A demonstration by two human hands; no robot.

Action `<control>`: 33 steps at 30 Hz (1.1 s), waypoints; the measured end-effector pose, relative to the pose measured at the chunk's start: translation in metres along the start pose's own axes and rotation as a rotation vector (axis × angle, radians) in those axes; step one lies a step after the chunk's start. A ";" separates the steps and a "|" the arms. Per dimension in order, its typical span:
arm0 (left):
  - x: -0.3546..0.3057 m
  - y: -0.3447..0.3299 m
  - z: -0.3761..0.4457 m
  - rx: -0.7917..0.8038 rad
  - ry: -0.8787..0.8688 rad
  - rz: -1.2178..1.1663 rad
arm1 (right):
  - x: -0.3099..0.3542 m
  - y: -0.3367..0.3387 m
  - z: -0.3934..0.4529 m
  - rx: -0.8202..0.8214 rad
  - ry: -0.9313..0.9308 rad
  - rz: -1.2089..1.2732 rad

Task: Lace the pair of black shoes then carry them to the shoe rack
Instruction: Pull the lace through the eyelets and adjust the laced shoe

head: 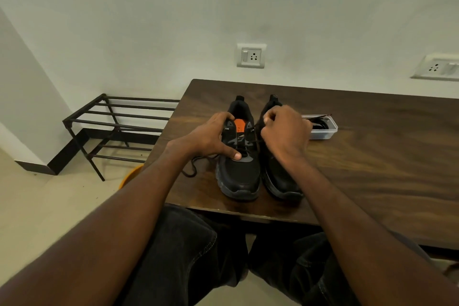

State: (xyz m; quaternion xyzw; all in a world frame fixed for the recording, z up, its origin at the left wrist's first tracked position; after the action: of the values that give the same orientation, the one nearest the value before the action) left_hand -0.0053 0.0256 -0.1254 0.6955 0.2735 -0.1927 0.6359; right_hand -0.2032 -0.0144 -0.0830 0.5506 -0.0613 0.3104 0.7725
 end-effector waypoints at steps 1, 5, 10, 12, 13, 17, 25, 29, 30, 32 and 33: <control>0.000 -0.001 0.000 -0.003 -0.001 0.004 | 0.004 -0.005 -0.001 0.091 0.046 -0.044; 0.001 -0.002 0.000 -0.008 -0.003 0.019 | 0.019 -0.021 -0.003 0.272 0.186 -0.111; 0.000 0.000 -0.001 -0.015 -0.002 0.019 | 0.022 -0.026 -0.003 0.301 0.202 -0.117; -0.001 0.001 -0.002 -0.014 -0.003 0.017 | 0.019 -0.028 -0.003 0.294 0.154 -0.097; -0.001 0.001 -0.001 -0.013 -0.002 0.015 | 0.018 -0.029 -0.004 0.279 0.126 -0.080; -0.002 0.002 -0.002 -0.018 0.014 -0.004 | 0.009 -0.033 0.002 0.227 -0.022 -0.010; -0.011 0.001 -0.014 -0.063 -0.117 0.129 | -0.001 0.002 0.014 0.270 -0.034 0.194; -0.024 0.002 -0.023 -0.256 -0.215 0.291 | -0.011 0.035 0.005 0.577 0.114 0.272; -0.029 0.001 -0.026 -0.246 -0.221 0.315 | -0.013 0.041 -0.002 0.660 0.156 0.271; -0.038 -0.005 -0.030 -0.172 -0.204 0.330 | -0.020 0.042 -0.011 0.764 0.186 0.237; -0.042 -0.008 -0.032 -0.142 -0.183 0.317 | -0.023 0.040 -0.012 0.760 0.192 0.207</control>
State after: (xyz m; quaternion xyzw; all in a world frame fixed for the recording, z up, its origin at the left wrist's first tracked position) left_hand -0.0456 0.0515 -0.1020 0.6629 0.1143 -0.1328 0.7280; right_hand -0.2470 -0.0049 -0.0654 0.7564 0.0753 0.4371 0.4807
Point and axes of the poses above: each hand's wrist, its own z-axis towards the middle knuckle, its own y-axis out of the back of the hand, x = y × z, the point moved 3 cm from there along z, towards the middle knuckle, and after that the axes turned 4 degrees about y, right-handed, at the moved point
